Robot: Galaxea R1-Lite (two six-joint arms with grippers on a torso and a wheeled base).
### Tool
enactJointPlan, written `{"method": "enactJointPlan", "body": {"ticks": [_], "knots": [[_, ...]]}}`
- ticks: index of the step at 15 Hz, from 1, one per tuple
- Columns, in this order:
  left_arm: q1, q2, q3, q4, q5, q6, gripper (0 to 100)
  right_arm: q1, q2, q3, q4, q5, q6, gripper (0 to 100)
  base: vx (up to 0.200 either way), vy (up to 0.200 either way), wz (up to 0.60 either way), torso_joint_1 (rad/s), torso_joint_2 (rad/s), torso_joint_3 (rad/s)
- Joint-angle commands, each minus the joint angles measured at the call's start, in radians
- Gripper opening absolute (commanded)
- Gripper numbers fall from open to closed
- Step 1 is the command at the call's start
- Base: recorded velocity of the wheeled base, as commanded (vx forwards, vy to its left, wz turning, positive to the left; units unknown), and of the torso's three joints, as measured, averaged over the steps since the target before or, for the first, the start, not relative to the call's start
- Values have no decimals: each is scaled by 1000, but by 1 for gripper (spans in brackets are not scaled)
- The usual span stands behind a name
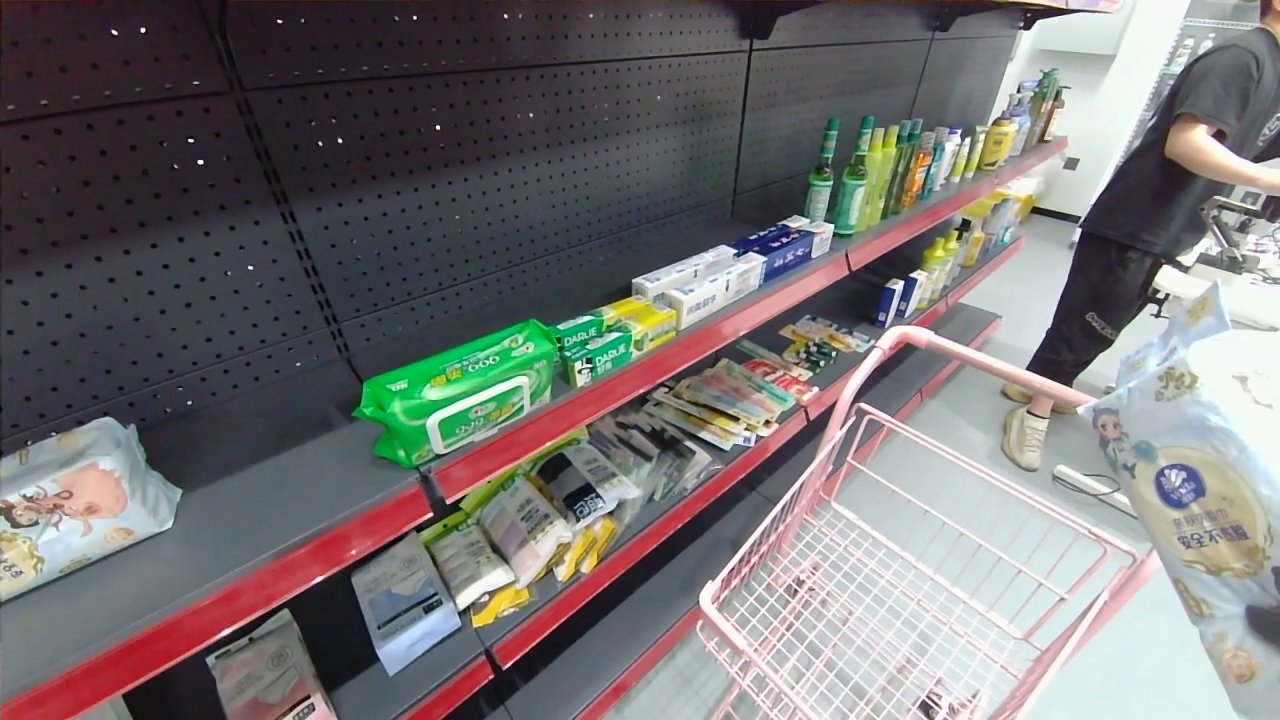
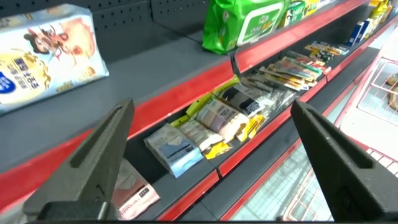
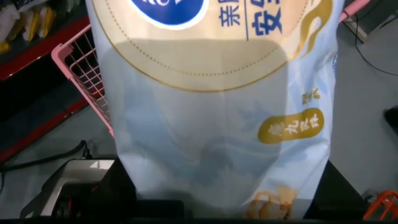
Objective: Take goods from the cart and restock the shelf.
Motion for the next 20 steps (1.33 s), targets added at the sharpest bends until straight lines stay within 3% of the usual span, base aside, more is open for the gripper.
{"method": "enactJointPlan", "body": {"ticks": [1,12,20], "knots": [[0,1,0,-1,0,0,100,0,9,-1,0,-1,0,0,0,0,0,154,-339,-183],[0,1,0,-1,0,0,100,16,21,11,-4,-2,-40,0,0,0,0,108,-229,-123],[-2,1,0,-1,0,0,100,17,29,16,-4,-2,-42,0,0,0,600,5,1,-1]]}}
